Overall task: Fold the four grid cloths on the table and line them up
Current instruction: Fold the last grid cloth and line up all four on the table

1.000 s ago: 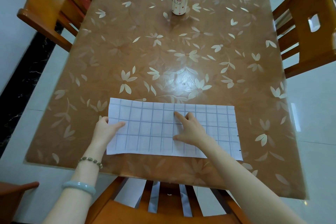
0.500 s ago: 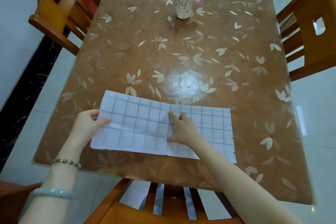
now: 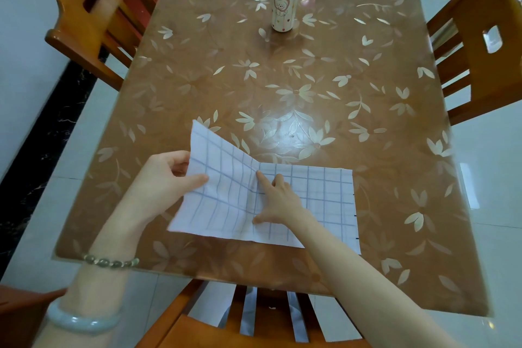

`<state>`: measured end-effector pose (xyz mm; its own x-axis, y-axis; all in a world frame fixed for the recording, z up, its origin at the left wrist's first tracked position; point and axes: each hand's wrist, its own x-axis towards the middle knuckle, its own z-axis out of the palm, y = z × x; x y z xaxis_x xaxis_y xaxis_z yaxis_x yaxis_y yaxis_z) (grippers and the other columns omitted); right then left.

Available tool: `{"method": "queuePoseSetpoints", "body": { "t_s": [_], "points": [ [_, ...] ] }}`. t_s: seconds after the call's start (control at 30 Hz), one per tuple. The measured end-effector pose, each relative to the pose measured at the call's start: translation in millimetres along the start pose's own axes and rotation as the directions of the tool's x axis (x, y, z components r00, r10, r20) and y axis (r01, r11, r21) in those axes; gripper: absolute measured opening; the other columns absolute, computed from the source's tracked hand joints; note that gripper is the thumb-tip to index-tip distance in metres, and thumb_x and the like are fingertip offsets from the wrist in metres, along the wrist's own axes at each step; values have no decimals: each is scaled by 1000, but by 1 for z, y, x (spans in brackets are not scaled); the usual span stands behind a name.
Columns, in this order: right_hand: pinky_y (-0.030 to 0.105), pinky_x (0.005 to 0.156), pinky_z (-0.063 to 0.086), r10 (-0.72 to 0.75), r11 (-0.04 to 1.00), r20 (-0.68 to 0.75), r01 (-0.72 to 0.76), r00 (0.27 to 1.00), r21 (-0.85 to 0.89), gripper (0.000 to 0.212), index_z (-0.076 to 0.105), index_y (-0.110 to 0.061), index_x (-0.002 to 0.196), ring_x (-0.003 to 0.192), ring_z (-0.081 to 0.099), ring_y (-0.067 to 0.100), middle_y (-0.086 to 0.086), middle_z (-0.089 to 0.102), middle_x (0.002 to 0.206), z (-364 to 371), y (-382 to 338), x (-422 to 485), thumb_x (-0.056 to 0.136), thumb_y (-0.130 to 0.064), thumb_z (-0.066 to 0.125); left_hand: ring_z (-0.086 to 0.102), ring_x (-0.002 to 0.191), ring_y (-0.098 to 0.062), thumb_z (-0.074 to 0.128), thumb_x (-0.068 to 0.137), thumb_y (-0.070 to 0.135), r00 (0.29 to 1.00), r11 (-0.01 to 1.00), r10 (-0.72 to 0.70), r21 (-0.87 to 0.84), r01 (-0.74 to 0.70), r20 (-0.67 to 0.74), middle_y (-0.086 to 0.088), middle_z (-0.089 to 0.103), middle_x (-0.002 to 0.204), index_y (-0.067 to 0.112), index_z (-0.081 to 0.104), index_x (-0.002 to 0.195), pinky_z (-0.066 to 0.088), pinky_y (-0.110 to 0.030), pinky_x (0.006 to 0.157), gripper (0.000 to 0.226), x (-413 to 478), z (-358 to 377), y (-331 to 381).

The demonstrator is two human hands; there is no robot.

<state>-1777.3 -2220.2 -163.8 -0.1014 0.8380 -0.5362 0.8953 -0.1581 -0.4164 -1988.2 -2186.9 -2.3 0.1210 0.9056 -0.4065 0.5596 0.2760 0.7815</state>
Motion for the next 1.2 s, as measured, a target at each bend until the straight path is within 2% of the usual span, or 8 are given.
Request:
{"method": "queuePoseSetpoints", "body": {
  "t_s": [0.13,0.33,0.43,0.53,0.7,0.87,1.03,1.2],
  "points": [
    [42,87,45,16,998,7,-16,1000,-65,130,-4,-31,149,117,36,29,11,27,133,4,-4,-1,55,-53,83,70,78,-6,69,83,6,996,1000,9,26,-12,85,7,75,88,26,71,97,50,-16,54,25,-2,12,16],
    [47,93,43,32,988,29,-27,999,-153,137,-13,-27,149,127,29,35,16,14,147,7,-10,-3,54,-55,83,72,80,-11,64,83,1,988,1000,22,-13,-21,153,2,73,91,22,67,104,56,-23,59,29,-2,38,36],
    [44,100,40,-10,995,69,3,998,104,131,-6,-28,150,129,30,33,15,21,143,1,2,0,58,-48,84,71,76,-12,63,82,1,982,1000,21,-11,-19,185,-6,71,94,20,65,103,56,-24,59,29,0,60,44],
    [28,81,51,80,712,11,-65,997,700,94,24,-24,147,110,52,20,7,47,126,-20,31,-15,72,-33,79,68,69,-15,62,81,2,977,999,35,17,-39,208,-21,66,96,15,63,106,52,-19,51,28,1,92,52],
    [30,74,55,366,337,-163,32,916,941,19,65,-8,107,79,63,19,8,65,90,-48,97,-59,88,-11,62,65,71,-17,57,75,21,970,986,38,146,-75,238,-2,60,71,12,63,112,60,-38,68,38,5,170,53],
    [24,59,54,453,-46,34,-15,891,999,37,66,-1,99,76,65,21,11,68,83,-63,116,-82,94,-34,52,65,74,-28,53,76,17,973,973,30,217,-82,230,-8,63,78,13,52,79,55,-39,69,5,12,239,45],
    [25,59,48,421,2,119,-132,899,991,38,66,-5,92,67,61,15,2,66,72,-63,118,-81,90,-42,56,66,85,-22,58,78,23,949,990,-2,136,-43,314,-2,67,92,17,57,106,55,-39,80,29,21,276,23],
    [34,56,39,574,361,-50,-197,817,912,20,59,-2,67,58,48,22,15,47,62,-49,129,-72,76,-18,66,54,96,-18,63,87,35,896,995,41,67,-78,442,2,51,103,17,41,137,48,-30,84,58,21,272,12]
  ]
}}
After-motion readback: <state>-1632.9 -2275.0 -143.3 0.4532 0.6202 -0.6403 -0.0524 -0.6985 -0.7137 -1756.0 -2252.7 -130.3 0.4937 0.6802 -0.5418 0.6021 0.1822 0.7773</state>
